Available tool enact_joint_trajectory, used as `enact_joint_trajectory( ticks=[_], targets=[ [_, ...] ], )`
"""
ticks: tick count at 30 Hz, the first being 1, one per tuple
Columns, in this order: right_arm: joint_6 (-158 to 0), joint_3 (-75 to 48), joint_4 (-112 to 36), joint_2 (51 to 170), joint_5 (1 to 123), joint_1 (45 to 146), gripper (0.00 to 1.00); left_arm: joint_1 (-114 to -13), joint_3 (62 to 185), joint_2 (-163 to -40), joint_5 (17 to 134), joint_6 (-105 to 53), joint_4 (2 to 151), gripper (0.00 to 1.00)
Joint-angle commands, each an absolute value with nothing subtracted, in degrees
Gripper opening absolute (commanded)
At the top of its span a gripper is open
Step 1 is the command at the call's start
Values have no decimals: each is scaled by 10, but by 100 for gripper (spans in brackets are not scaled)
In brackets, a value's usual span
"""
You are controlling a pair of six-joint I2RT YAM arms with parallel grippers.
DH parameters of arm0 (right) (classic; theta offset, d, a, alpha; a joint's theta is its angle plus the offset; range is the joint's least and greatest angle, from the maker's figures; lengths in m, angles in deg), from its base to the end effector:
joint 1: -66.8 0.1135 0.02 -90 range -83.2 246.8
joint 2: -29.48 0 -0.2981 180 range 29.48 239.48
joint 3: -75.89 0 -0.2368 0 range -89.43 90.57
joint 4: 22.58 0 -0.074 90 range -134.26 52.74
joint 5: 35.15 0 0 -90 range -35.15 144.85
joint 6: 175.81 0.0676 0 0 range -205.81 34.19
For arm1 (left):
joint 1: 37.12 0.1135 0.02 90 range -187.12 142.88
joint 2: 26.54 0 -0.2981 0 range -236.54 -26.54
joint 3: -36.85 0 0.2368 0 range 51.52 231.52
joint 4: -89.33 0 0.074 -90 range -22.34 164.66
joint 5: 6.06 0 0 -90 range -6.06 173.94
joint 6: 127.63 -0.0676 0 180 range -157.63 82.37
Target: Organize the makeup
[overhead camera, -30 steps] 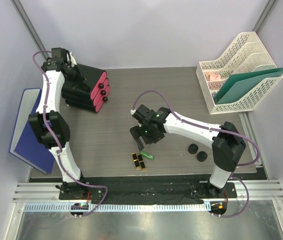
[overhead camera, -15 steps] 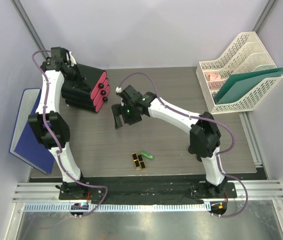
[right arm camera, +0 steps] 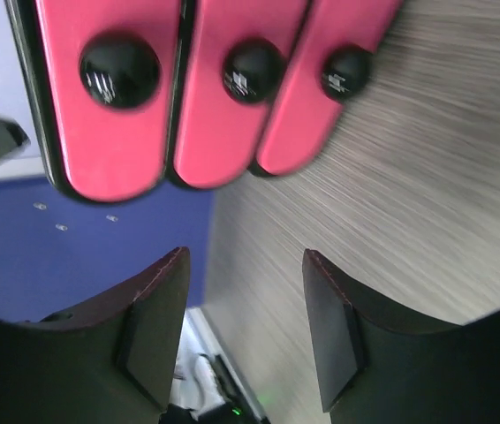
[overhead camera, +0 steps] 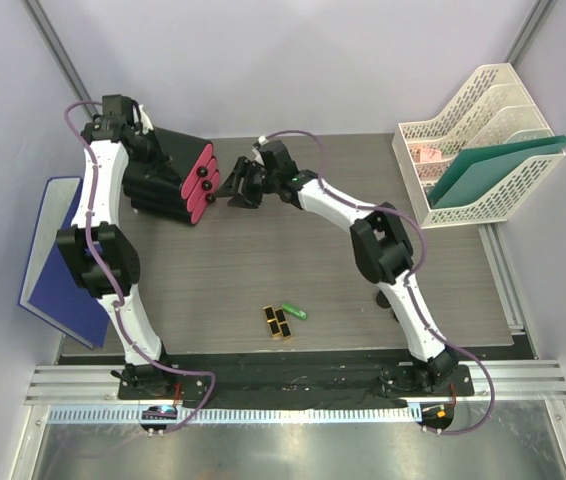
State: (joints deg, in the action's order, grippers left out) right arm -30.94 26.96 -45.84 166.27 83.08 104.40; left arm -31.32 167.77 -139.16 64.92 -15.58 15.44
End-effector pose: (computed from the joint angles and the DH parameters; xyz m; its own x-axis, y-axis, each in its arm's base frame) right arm 0.4477 0.3852 0.2293 -0.9287 0.1943 -0.3160 -0.1840 0.4982 0.8473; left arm 0.4374 0.0223 0.3492 -0.7937 -0.4374 -0.4228 -0.2269 0.8577 -0.4614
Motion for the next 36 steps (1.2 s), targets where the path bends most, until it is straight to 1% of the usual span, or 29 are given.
enact_joint_trajectory(
  ticks=[1,5,11,16,20,29,36],
  targets=[
    [-194,358,-354,1711,891,1061,59,-311,1701,-1365,649,-163,145,0],
    [-147,404,-324,1753,890,1061,59,-311,1703,-1367,651,-165,144,0],
    [-93,403,-273,1778,867,1058,59,-311,1705,-1369,655,-169,140,0],
    [-47,410,-237,1808,846,1050,55,-311,1705,-1373,660,-172,138,0],
    [-38,456,-251,1835,842,1045,54,-311,1705,-1376,658,-173,137,0],
    [-14,437,-229,1835,819,1039,54,-311,1712,-1382,658,-173,134,0],
    [1,475,-244,1866,814,1039,54,-311,1711,-1382,661,-176,133,0]
  ],
)
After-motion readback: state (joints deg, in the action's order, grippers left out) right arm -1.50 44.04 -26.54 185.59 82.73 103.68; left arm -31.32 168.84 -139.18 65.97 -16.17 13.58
